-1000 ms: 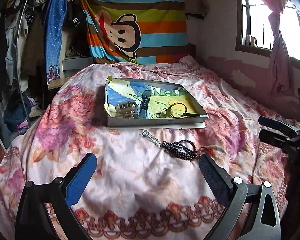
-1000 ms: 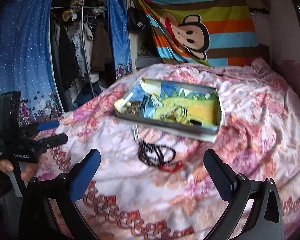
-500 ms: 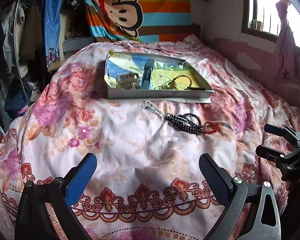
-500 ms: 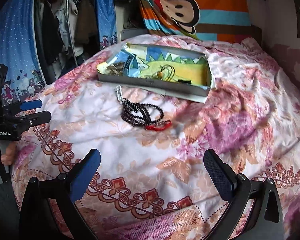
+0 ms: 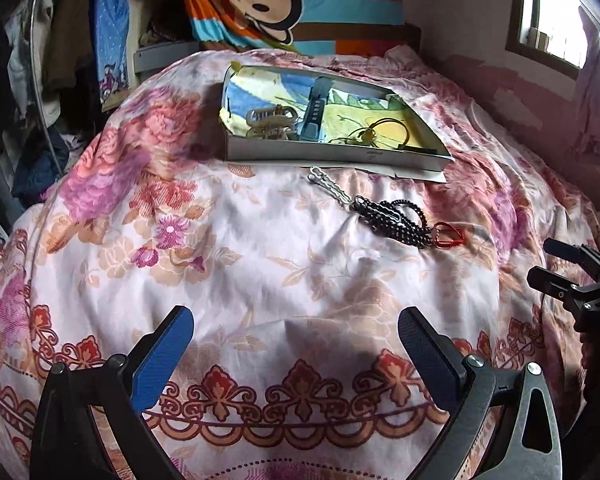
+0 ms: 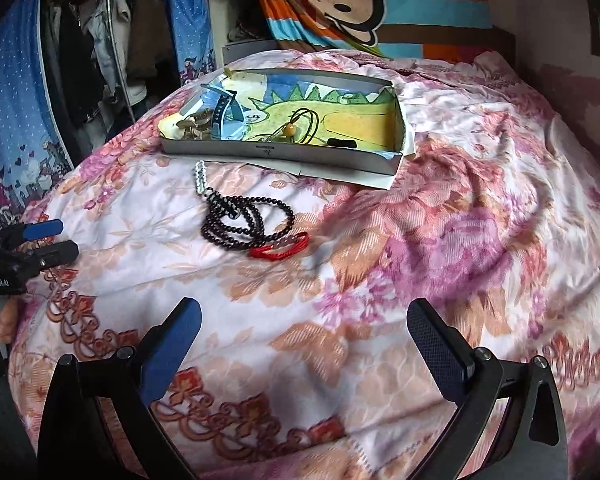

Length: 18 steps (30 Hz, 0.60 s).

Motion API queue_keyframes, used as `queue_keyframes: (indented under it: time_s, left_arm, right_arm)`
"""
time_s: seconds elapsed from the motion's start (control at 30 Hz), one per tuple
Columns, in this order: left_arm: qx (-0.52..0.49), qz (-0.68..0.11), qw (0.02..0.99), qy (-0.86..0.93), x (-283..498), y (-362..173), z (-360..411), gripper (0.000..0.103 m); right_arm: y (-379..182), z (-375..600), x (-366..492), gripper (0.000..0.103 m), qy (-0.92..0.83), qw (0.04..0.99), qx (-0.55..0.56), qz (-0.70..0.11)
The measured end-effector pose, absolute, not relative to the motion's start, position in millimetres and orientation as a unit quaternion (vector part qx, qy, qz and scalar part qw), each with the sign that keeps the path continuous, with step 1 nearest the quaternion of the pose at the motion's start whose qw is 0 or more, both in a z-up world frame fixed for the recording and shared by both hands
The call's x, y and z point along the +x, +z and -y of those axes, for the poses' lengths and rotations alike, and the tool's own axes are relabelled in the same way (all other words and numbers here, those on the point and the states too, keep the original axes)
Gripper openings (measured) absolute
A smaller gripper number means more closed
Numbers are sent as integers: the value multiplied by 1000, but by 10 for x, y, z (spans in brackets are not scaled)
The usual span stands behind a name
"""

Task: Organize jewelry

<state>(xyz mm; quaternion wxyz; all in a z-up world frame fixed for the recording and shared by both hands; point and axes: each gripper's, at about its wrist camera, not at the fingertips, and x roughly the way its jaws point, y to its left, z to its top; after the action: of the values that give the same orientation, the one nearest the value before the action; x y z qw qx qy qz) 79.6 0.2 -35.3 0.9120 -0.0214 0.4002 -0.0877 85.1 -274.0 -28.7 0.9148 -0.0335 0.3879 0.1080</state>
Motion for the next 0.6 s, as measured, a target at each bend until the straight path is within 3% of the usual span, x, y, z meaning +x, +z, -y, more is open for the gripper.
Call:
queue_keyframes:
  time_s: [0.6]
  left_arm:
    - [-33, -371, 917, -142, 1536, -297, 180, 101]
  right_arm:
    - [-429, 2374, 1433, 99, 189, 902, -108, -373]
